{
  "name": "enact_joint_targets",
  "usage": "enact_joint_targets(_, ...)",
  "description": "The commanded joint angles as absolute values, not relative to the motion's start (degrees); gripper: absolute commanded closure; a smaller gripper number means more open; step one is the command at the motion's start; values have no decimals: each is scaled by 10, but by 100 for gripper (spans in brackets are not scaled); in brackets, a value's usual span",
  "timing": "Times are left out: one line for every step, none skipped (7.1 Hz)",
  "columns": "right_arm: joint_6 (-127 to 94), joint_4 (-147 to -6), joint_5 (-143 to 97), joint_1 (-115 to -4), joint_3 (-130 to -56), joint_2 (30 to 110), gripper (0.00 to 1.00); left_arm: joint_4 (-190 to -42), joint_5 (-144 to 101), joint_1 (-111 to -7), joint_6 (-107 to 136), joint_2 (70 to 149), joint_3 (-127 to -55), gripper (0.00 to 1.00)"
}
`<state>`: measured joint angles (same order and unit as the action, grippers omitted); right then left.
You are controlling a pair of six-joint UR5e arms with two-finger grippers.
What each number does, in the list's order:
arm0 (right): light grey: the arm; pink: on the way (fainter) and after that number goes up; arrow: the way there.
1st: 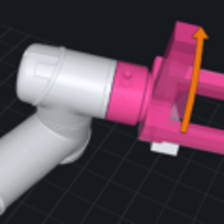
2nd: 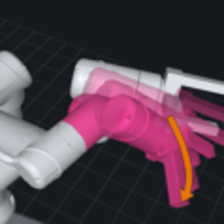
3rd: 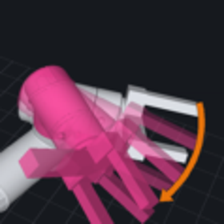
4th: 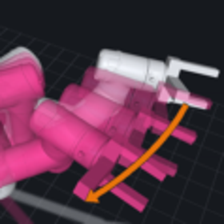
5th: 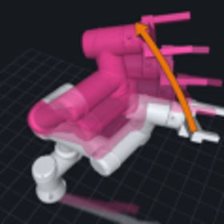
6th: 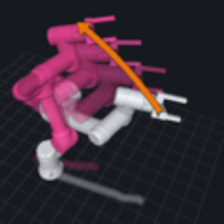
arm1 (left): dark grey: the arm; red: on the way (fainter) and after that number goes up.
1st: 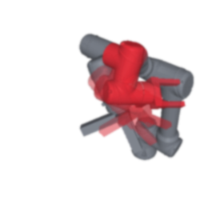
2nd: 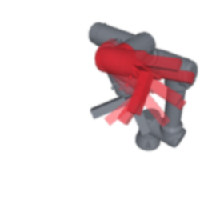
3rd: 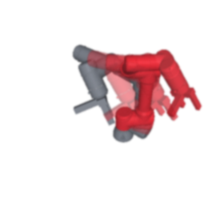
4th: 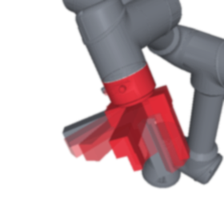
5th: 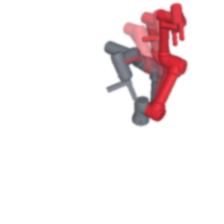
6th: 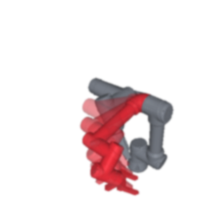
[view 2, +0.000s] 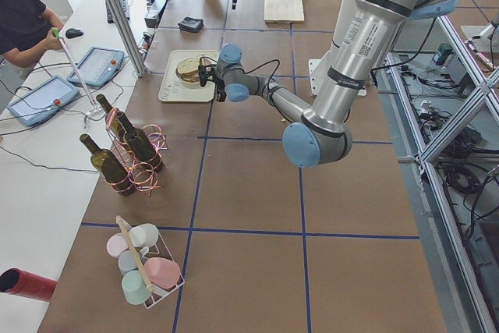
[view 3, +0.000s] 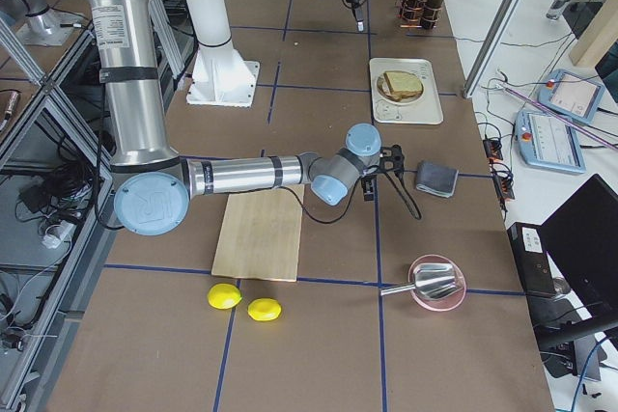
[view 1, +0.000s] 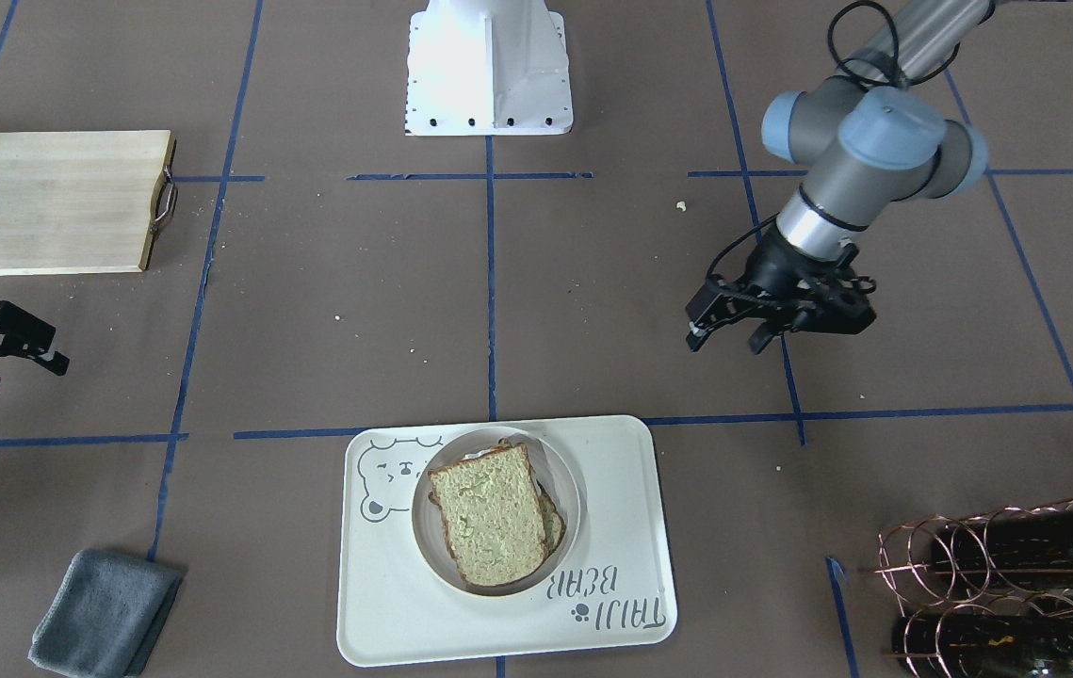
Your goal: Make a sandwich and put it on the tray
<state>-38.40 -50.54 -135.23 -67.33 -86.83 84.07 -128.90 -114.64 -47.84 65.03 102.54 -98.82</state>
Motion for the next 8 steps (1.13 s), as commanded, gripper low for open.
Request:
enact_joint_targets(-156,-732,-1385,-773,-954,867,0,-1286,-1219,-622,376,867,-1049,1)
enact_joint_targets(-29,-889,-1383,-818,-1014,867,0,-1281,-1261,-713,228,825,-1039,1)
enact_joint_targets(88,-1015,-1379,-873,-1059,874,0,-1211,-1280,-804,85,806,-1035,1)
enact_joint_targets(124,-1062,-1378,-892,-1078,890,0,-1101,-1281,-889,-53,809,-1033,1)
enact_joint_targets(126,-1066,-1378,-896,-1105,920,0,-939,-1281,-941,-147,839,-1035,1)
enact_joint_targets(124,-1084,-1377,-894,-1120,934,0,-821,-1292,-954,-155,856,-1062,0)
enact_joint_targets(120,-1098,-1377,-891,-1122,933,0,-791,-1350,-954,-155,850,-1062,0)
enact_joint_targets(118,-1099,-1377,-891,-1120,933,0,-792,-1364,-953,-156,840,-1055,0)
